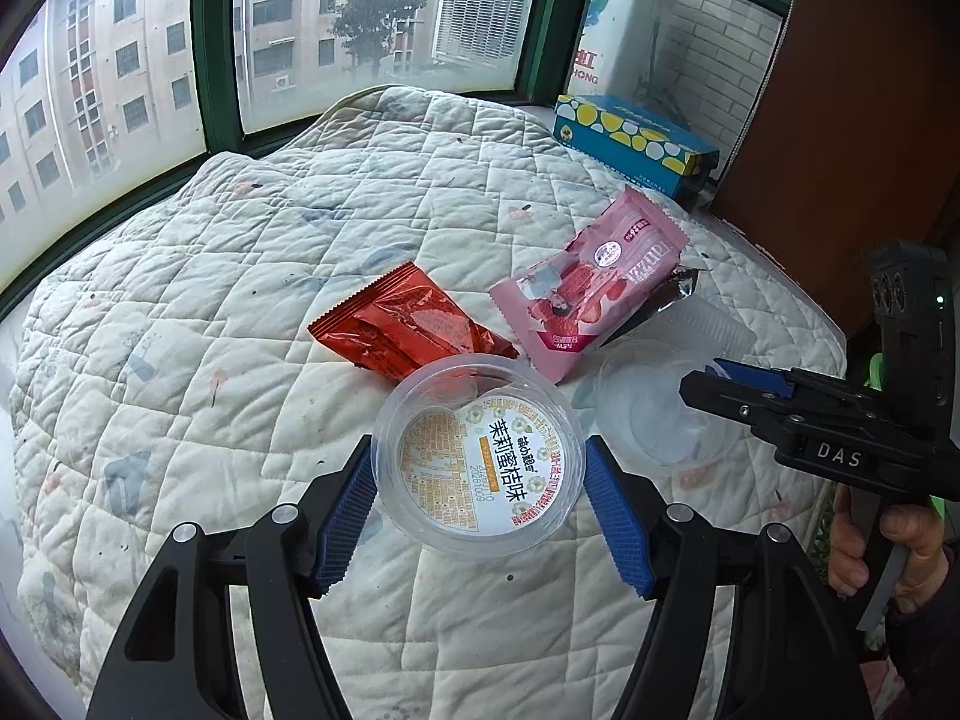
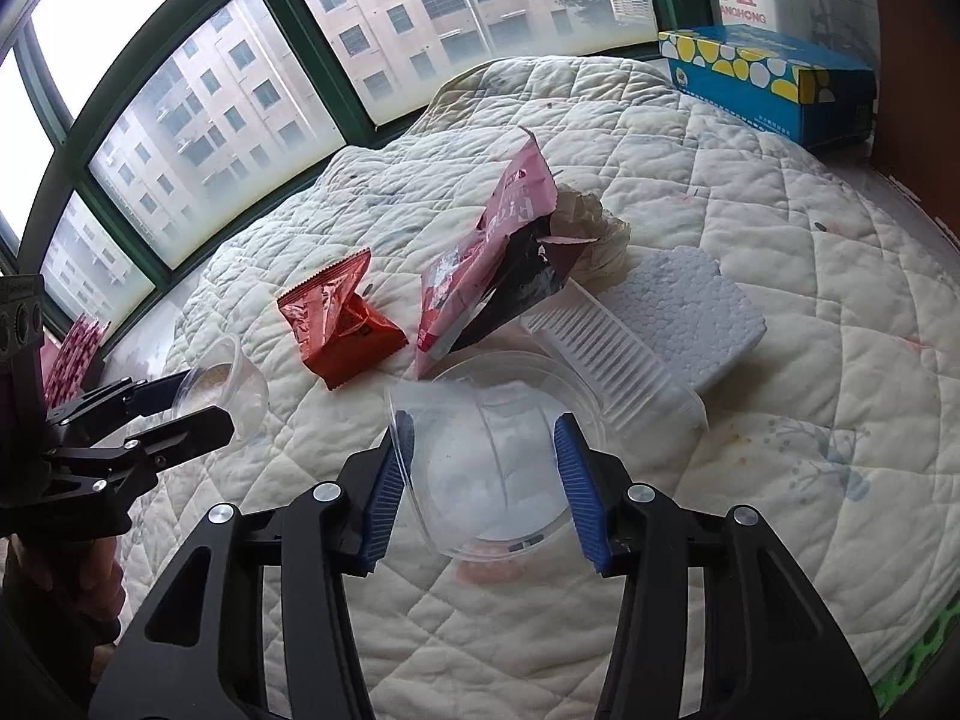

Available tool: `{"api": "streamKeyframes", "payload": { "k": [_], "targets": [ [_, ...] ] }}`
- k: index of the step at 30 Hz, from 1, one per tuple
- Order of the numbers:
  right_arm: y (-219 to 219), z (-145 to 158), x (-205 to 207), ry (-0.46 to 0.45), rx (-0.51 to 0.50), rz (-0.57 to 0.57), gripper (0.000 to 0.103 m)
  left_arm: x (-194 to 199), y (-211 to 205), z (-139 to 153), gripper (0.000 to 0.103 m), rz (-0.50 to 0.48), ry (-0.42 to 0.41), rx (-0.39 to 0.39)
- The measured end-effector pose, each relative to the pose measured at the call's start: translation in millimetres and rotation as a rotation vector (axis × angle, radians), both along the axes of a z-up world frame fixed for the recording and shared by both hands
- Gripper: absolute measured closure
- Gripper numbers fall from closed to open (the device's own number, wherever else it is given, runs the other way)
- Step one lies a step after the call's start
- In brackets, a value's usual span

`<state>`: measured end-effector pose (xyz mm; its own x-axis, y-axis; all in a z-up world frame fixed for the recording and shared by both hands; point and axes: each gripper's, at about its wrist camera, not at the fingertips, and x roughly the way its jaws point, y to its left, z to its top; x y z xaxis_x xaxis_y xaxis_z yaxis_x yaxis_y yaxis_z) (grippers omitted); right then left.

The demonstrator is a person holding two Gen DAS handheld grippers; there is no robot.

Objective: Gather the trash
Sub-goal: 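Grasp the clear round container with the right tool while the left tool holds the yogurt cup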

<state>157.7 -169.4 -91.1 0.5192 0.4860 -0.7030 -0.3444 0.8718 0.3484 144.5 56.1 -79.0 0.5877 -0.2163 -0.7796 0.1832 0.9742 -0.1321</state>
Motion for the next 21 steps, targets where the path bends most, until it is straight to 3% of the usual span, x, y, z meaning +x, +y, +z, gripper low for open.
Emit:
{"api": "streamKeyframes", "payload": {
  "k": [3,7,8,19,20,21],
  "targets": [
    [-3,8,-7,-0.010,0.000,-0.018,0.057,-3,-2,5,0.037,-0.003,-0.012,-0.002],
    [-5,14,-13,-0.007,-0.010,-0.031,0.077,-9,-5,12,0.037,-0.005,-0.026,-0.008],
    [-6,14,-14,-0.004,-0.008,-0.037,0.078,-10,-5,13,0.037,-0.006,-0.028,-0.010],
    [-5,9,-19,0.002,-0.051,-0.074,0.079,-14,2,15,0.037,0.008,-0.030,-0.011],
    [-5,9,-20,0.004,-0.044,-0.079,0.077,-14,2,15,0.037,0.008,-0.029,-0.012],
    [-6,10,-21,0.001,-0.034,-0.080,0.068,-14,2,15,0.037,0.009,-0.028,-0.011]
  ]
}}
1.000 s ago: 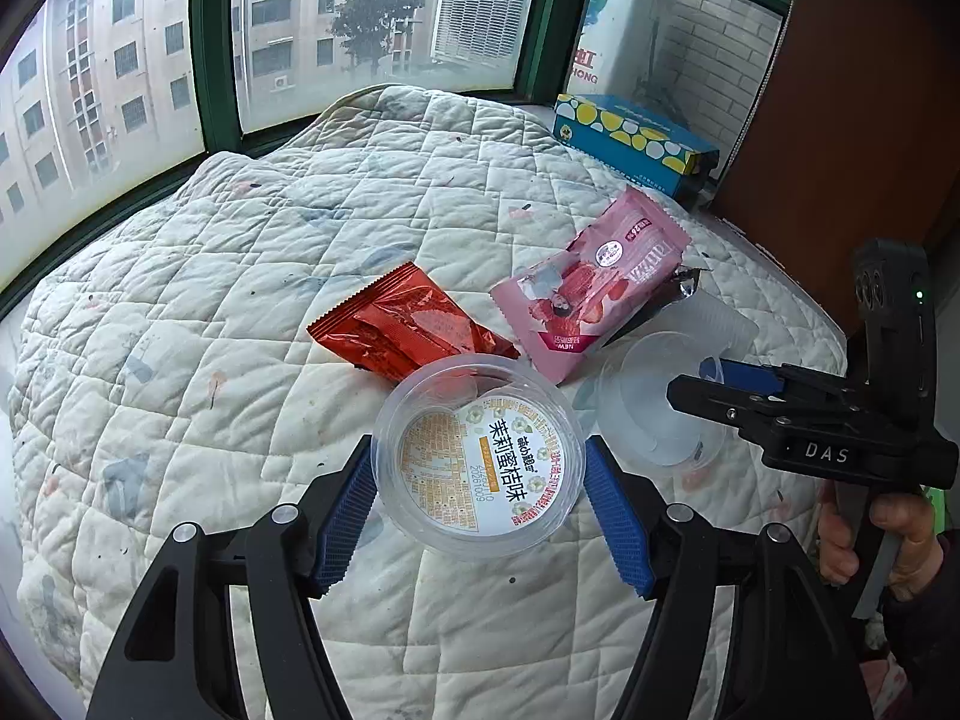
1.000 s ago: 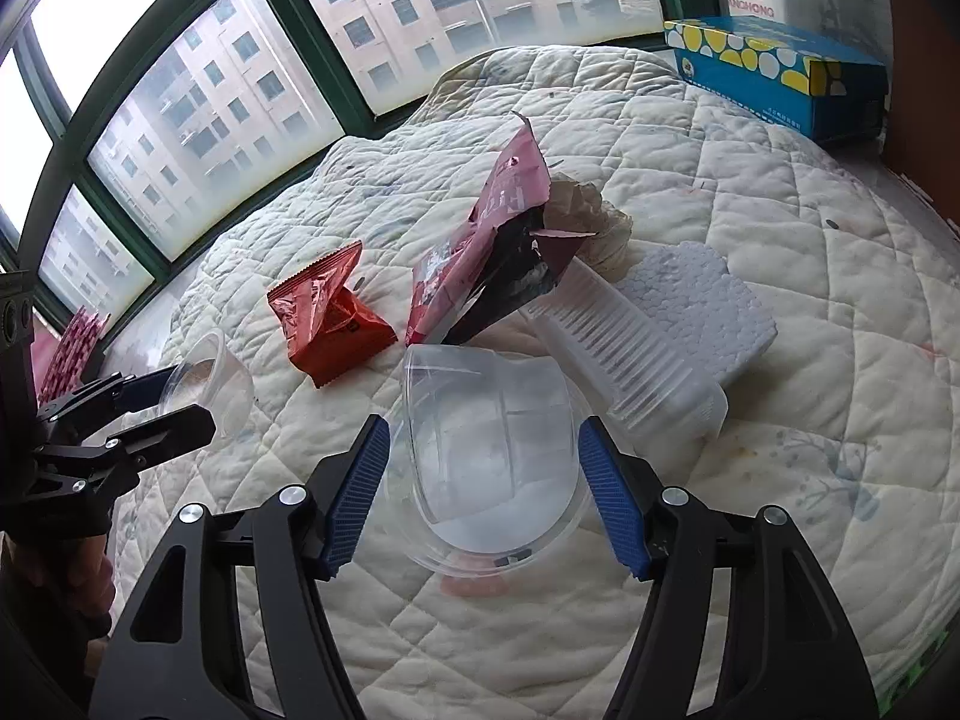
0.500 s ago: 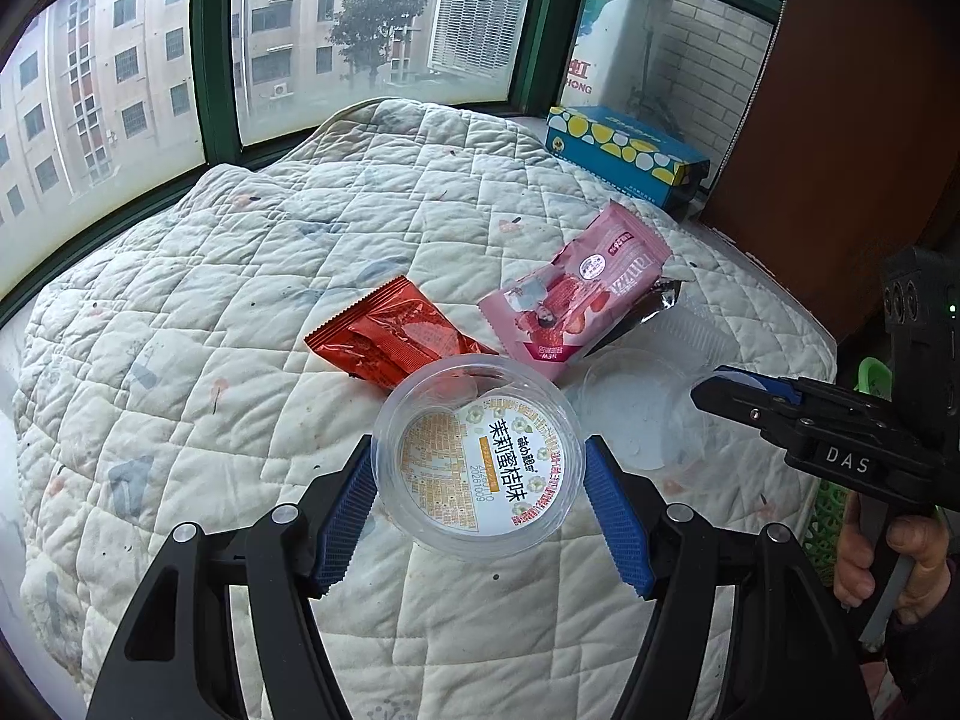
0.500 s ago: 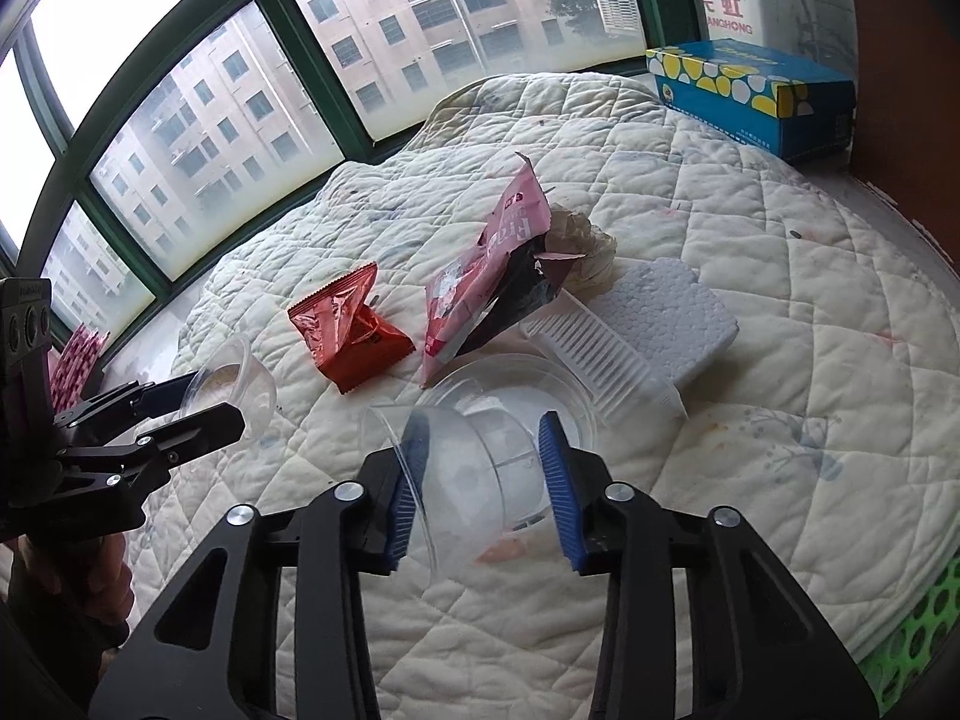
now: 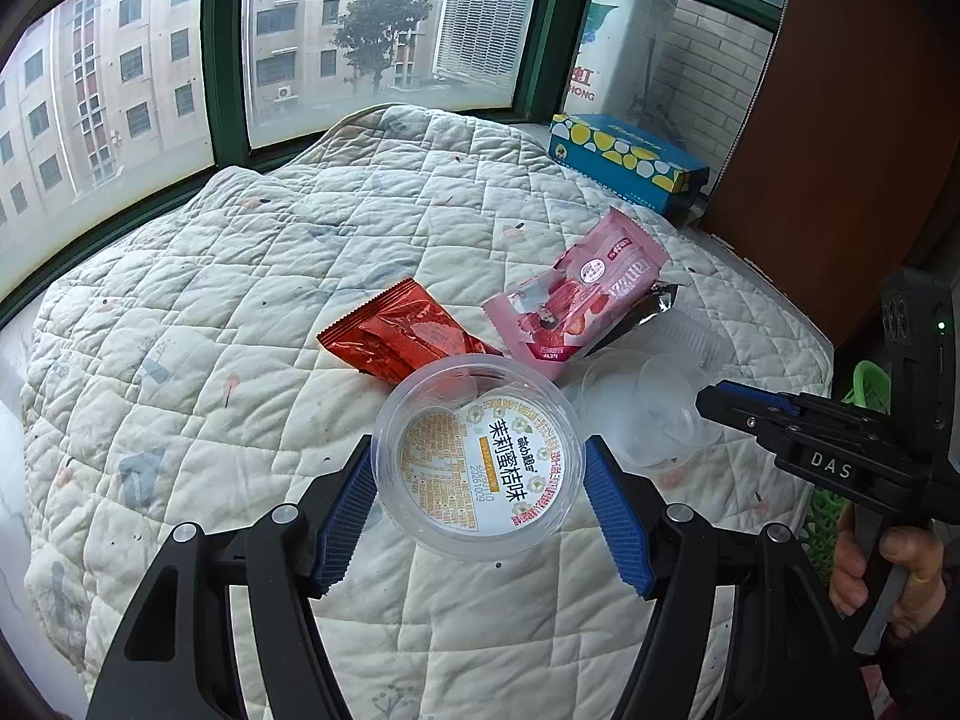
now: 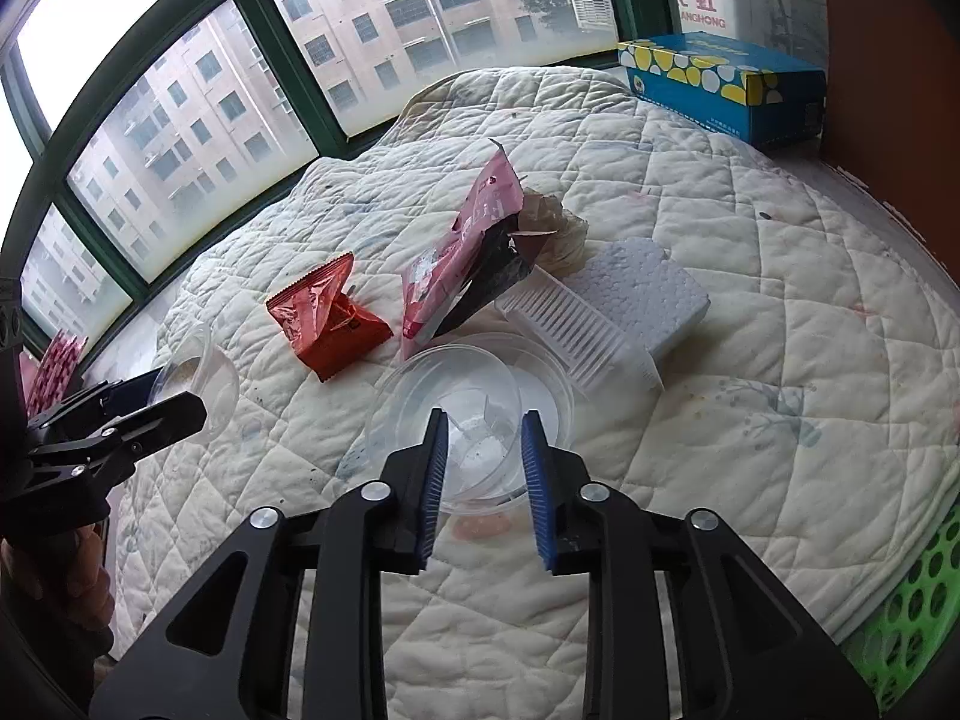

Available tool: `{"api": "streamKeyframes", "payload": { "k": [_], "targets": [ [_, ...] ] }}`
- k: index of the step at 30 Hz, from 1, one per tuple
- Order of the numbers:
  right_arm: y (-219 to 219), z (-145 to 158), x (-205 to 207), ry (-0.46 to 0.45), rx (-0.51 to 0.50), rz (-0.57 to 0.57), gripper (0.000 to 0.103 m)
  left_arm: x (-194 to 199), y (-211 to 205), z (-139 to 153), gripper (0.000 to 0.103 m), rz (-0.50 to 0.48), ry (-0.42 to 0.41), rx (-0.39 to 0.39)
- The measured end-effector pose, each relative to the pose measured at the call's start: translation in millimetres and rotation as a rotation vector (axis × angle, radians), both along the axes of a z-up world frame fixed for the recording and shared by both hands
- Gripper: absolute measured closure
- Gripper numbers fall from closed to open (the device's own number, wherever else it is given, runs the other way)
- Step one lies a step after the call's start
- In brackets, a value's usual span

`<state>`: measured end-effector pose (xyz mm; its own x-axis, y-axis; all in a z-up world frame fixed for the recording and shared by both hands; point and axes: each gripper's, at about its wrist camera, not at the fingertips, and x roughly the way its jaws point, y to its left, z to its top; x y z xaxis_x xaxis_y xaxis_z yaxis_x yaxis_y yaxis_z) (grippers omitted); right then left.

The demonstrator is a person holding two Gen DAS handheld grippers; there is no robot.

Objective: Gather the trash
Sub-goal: 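Grasp the clear round container with the right tool while the left tool holds the yogurt cup, then drop the clear container into the green basket while the left tool carries the yogurt cup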

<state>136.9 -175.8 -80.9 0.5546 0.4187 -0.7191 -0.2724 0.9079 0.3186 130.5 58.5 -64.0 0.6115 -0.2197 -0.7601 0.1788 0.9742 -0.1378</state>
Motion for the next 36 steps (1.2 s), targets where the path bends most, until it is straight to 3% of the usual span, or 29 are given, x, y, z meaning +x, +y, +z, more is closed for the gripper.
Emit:
{"api": "streamKeyframes", "payload": {
  "k": [1,3,12,18,22,36],
  "targets": [
    [-1,1,-1,-0.007,0.006,-0.001,0.052,0,0,0,0.037,0.000,0.000,0.000],
    [2,6,-3,-0.033,-0.002,0.005,0.035,0,0,0,0.037,0.000,0.000,-0.001],
    [33,1,3,-0.053,-0.119,0.088,0.025,2,4,-2,0.037,0.003,0.003,-0.002],
    [45,-7,8,-0.051,-0.196,0.077,0.025,3,10,-2,0.037,0.015,0.004,-0.001],
    [44,-11,12,-0.027,-0.197,0.077,0.040,2,11,-1,0.037,0.015,0.002,-0.001],
    [6,34,-27,-0.084,-0.150,-0.014,0.040,-5,-22,20,0.037,-0.051,-0.035,-0.009]
  ]
}}
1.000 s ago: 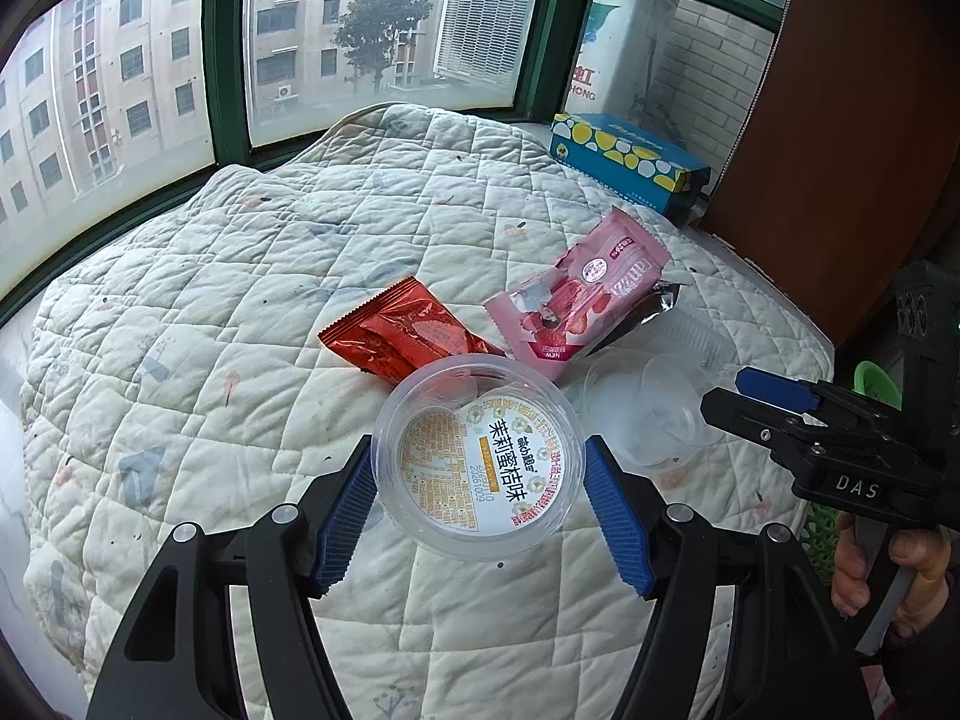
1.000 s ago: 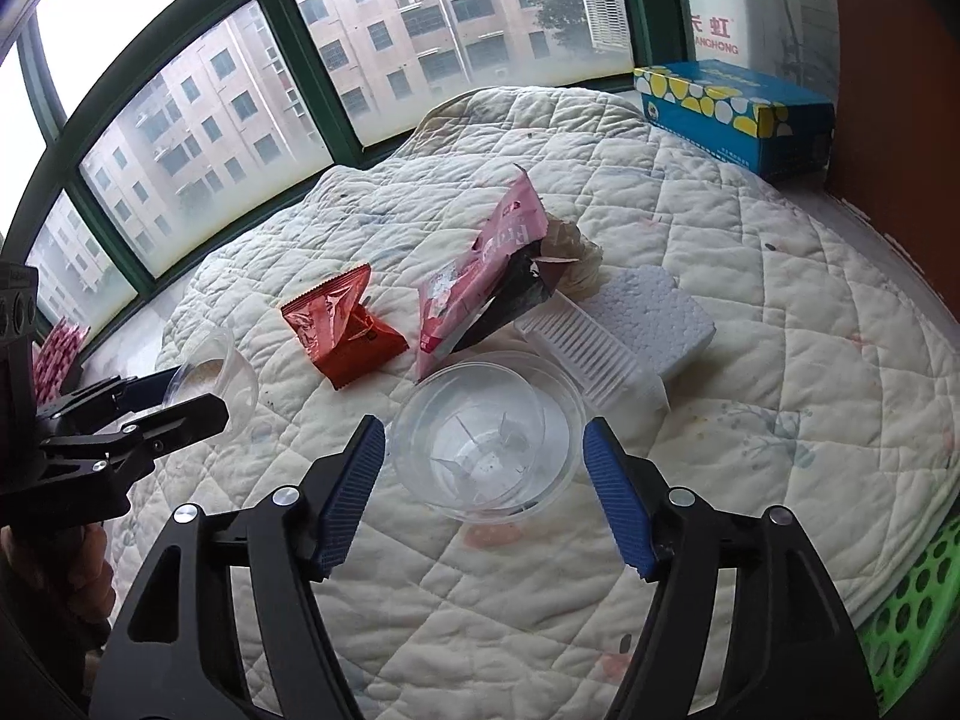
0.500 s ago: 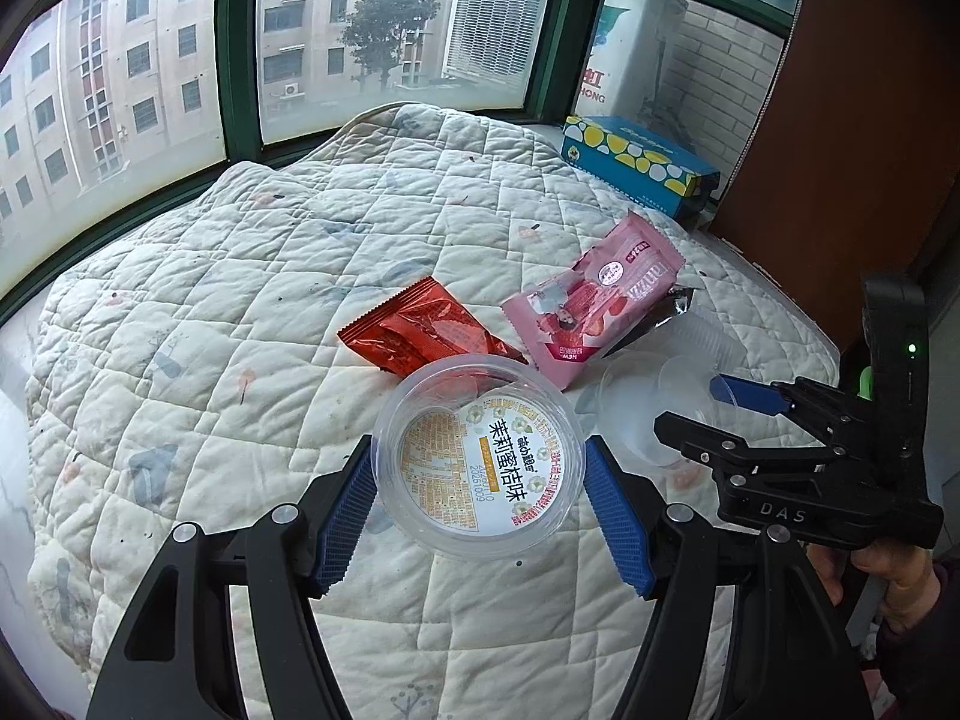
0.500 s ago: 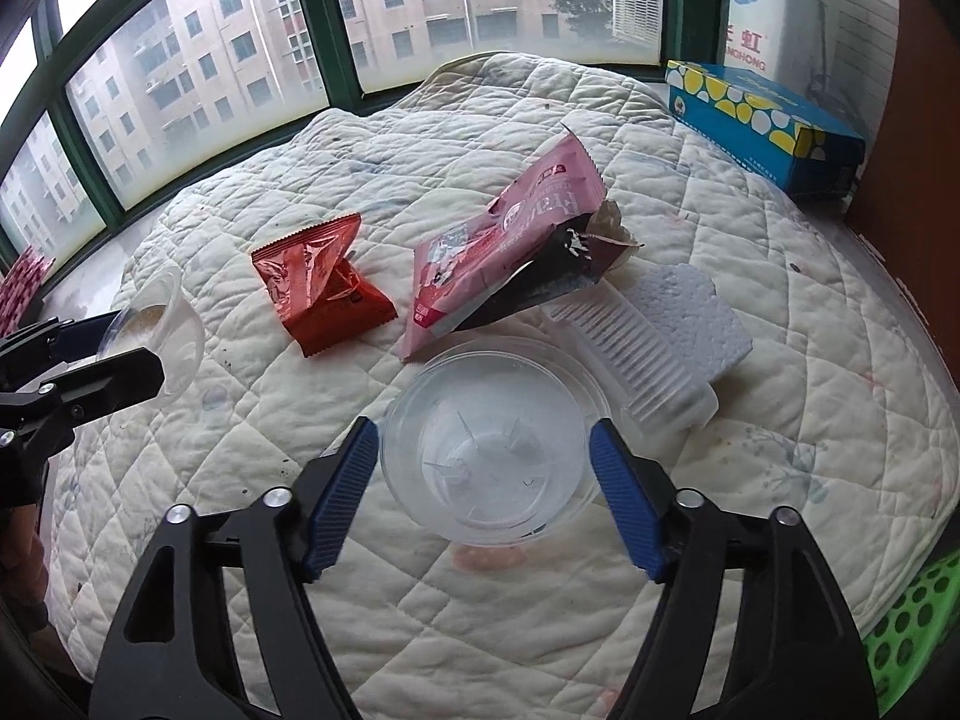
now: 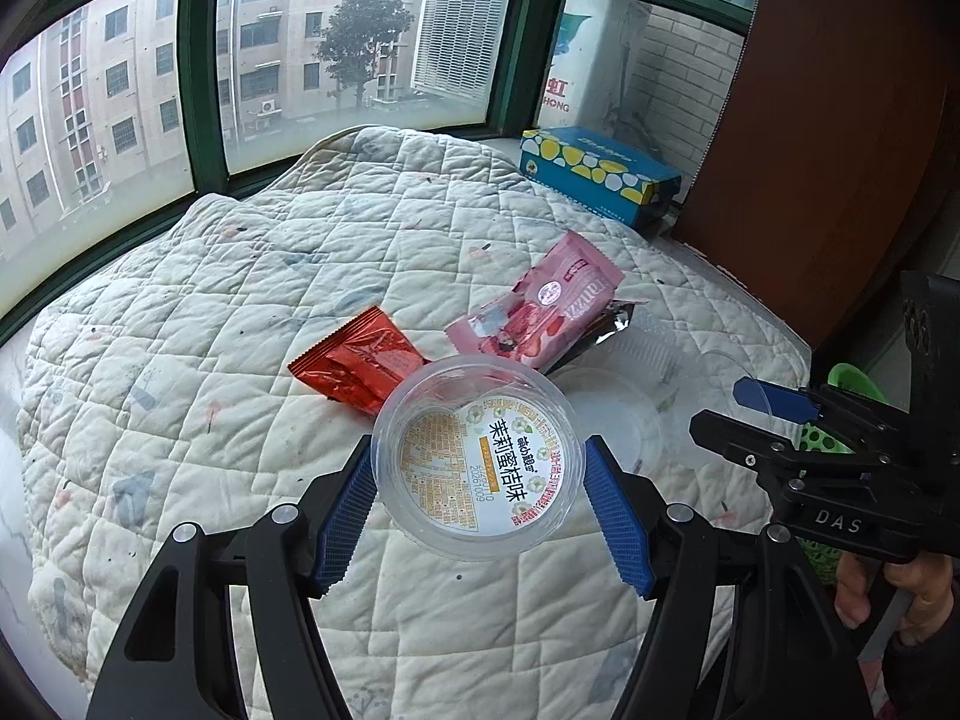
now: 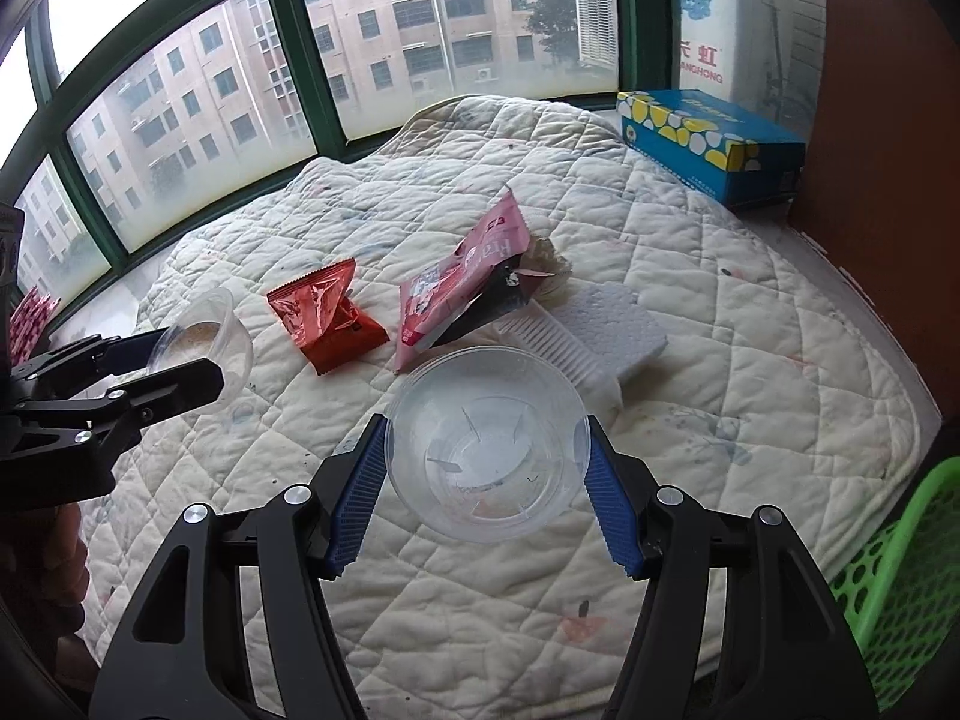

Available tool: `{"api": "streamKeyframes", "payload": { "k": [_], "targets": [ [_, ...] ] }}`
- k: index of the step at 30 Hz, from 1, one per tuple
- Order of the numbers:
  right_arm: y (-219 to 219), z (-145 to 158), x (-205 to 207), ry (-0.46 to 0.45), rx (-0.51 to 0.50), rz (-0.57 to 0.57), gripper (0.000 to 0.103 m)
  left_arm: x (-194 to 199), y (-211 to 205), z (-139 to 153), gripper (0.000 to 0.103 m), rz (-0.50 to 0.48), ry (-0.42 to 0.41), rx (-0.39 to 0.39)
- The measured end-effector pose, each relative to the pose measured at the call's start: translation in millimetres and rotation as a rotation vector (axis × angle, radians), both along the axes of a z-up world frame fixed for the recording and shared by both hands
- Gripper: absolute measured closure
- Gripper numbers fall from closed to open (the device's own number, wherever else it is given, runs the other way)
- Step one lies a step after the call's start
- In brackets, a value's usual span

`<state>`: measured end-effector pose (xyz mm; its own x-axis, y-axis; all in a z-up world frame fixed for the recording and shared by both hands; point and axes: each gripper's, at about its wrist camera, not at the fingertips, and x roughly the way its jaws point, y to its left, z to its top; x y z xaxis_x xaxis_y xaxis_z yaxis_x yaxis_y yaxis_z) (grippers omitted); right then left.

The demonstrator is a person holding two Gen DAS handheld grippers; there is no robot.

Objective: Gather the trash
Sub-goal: 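Drop the clear container into the green basket while the left tool carries the yogurt cup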

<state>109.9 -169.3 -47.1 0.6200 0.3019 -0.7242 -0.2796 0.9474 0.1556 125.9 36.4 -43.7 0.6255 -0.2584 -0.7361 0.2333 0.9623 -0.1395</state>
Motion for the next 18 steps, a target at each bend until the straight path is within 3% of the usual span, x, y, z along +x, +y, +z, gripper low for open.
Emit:
{"api": "streamKeyframes", "payload": {
  "k": [18],
  "targets": [
    [-129,45,-93,-0.067,-0.015,-0.345,0.040,-20,-109,34,0.037,-0.208,-0.051,-0.047]
  ]
}}
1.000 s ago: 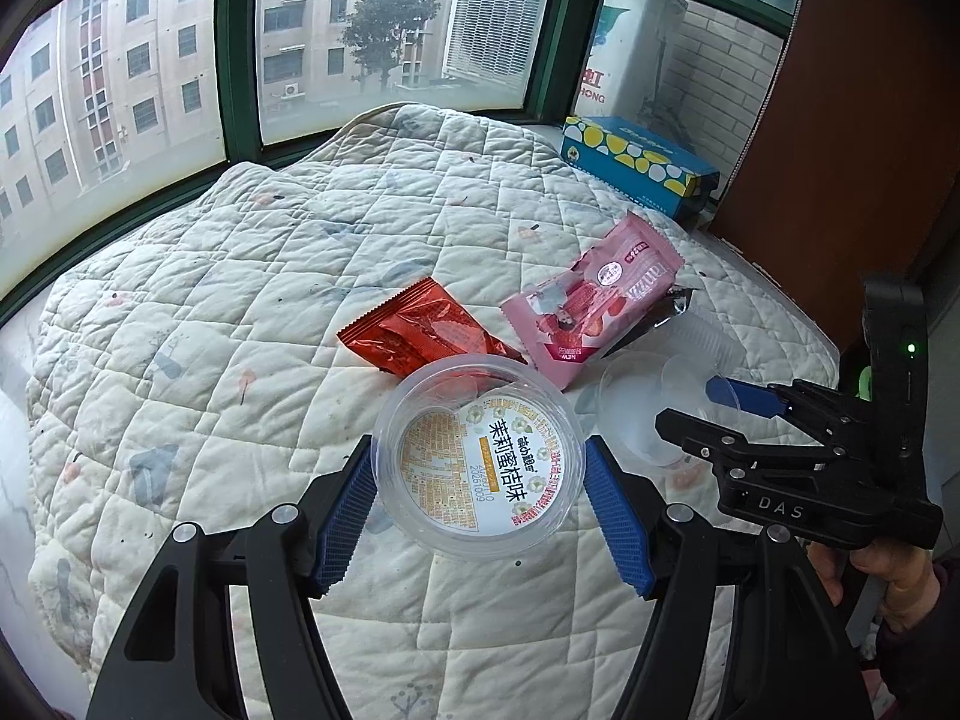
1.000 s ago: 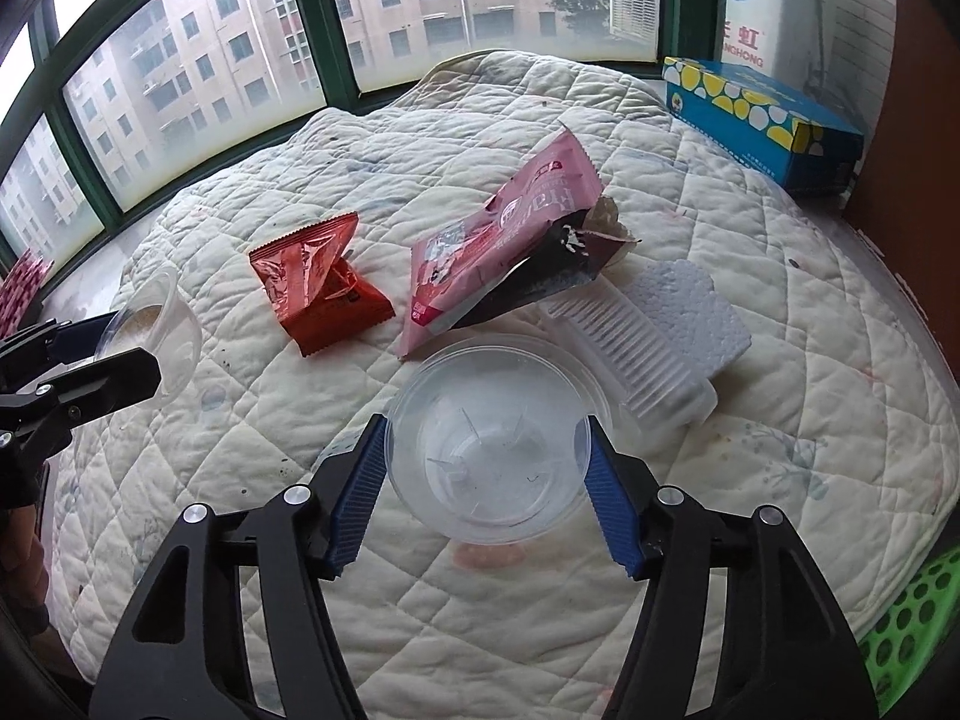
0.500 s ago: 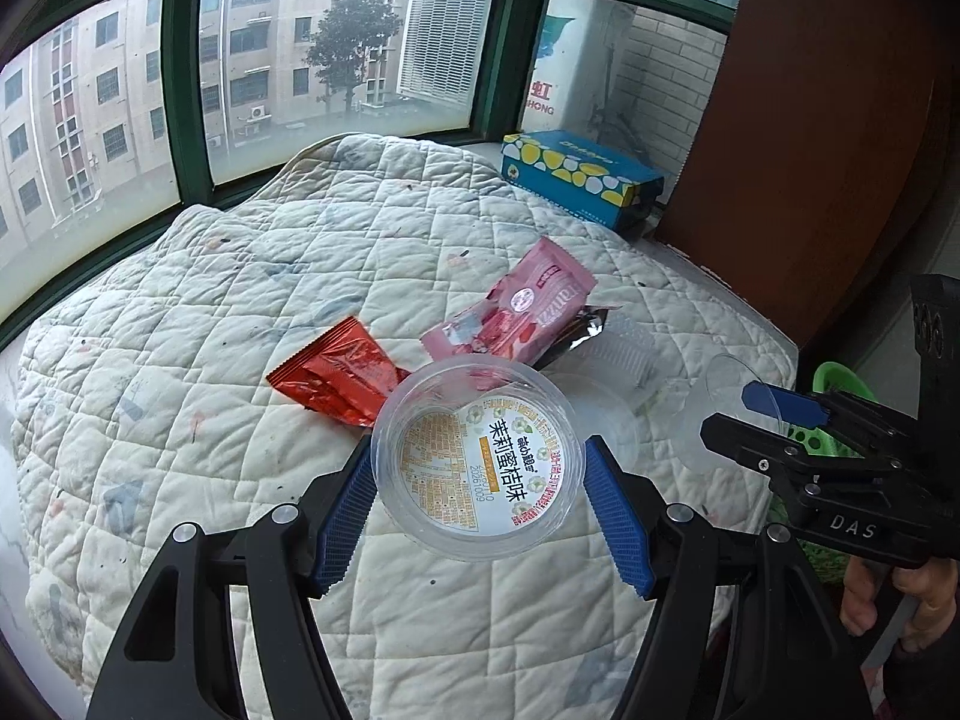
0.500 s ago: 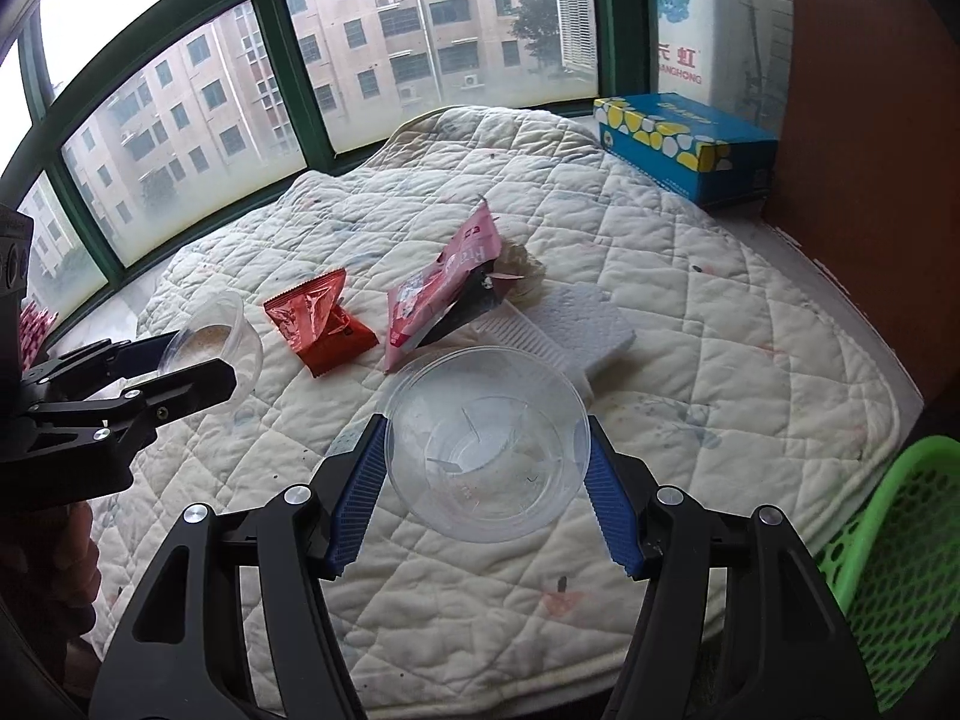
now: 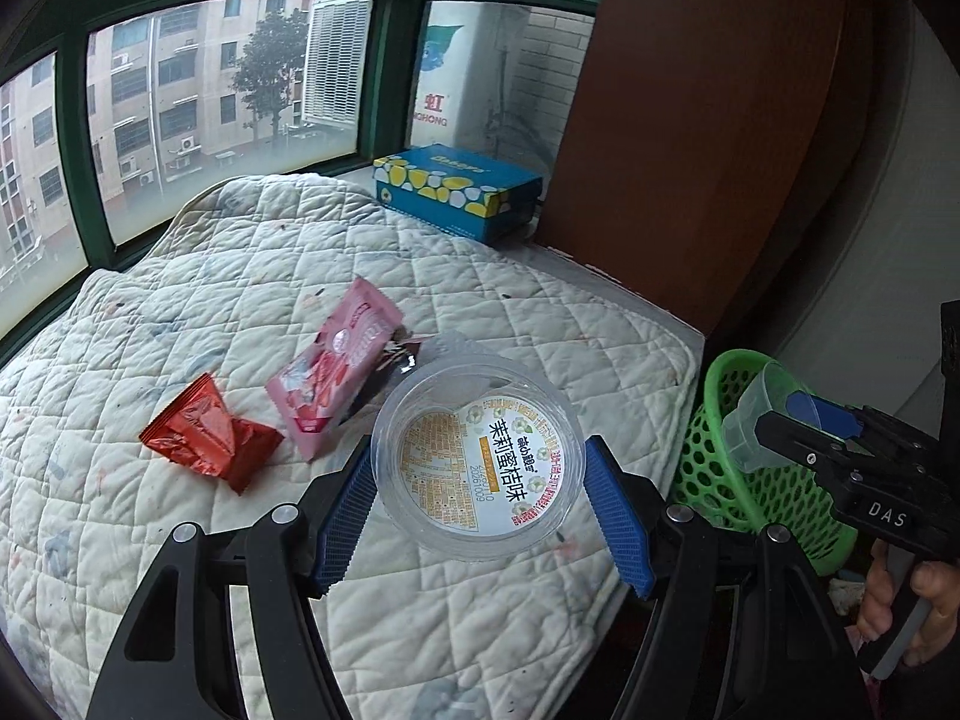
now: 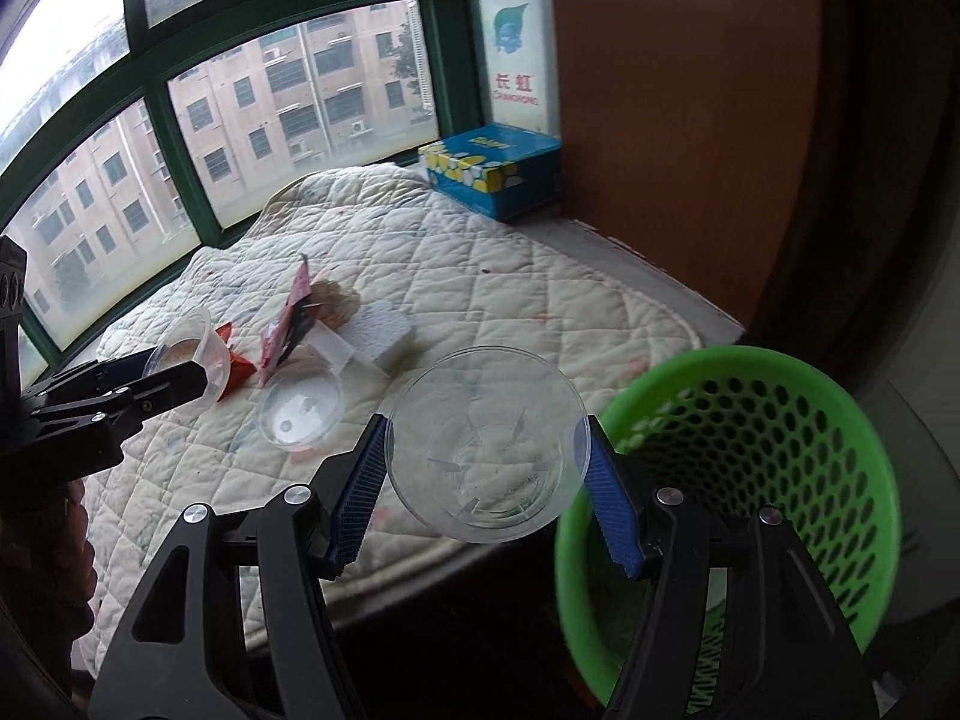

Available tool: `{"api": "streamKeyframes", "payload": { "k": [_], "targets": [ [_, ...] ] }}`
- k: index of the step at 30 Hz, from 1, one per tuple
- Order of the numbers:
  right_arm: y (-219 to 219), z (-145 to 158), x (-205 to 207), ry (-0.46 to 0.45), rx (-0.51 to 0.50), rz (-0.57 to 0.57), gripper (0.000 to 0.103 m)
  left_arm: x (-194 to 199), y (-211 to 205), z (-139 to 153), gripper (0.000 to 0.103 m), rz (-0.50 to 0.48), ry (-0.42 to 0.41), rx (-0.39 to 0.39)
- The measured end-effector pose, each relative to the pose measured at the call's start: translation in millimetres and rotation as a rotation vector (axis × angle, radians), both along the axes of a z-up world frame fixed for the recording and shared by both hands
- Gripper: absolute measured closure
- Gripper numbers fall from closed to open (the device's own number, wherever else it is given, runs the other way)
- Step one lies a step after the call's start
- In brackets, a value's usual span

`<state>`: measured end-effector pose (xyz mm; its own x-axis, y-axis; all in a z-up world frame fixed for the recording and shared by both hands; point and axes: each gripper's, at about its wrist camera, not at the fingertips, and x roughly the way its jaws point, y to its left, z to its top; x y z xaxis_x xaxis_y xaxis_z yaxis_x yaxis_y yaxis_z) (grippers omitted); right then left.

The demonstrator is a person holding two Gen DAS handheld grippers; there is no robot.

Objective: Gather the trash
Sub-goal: 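Drop the clear container into the green basket while the left tool carries the yogurt cup, then lower the yogurt cup into the green basket and open the left tool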

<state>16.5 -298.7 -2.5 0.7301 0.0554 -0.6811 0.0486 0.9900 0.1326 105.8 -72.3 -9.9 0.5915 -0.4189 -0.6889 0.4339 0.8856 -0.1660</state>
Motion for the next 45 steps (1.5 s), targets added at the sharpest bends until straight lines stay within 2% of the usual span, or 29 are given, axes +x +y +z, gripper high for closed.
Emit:
{"api": "streamKeyframes", "payload": {
  "k": [9,16,36,45],
  "targets": [
    [-78,-2,-45,0.012,0.004,-0.173,0.039,-13,-55,20,0.037,-0.104,-0.031,-0.023],
    [-111,-10,-70,0.021,0.031,-0.240,0.036,-22,-93,28,0.037,-0.178,-0.033,-0.024],
    [-154,-4,-121,-0.030,0.049,-0.350,0.028,-44,-200,15,0.037,-0.367,0.001,0.033],
    [-160,-4,-130,-0.038,0.051,-0.368,0.027,-49,-230,3,0.037,-0.412,0.050,0.044]
  ]
}}
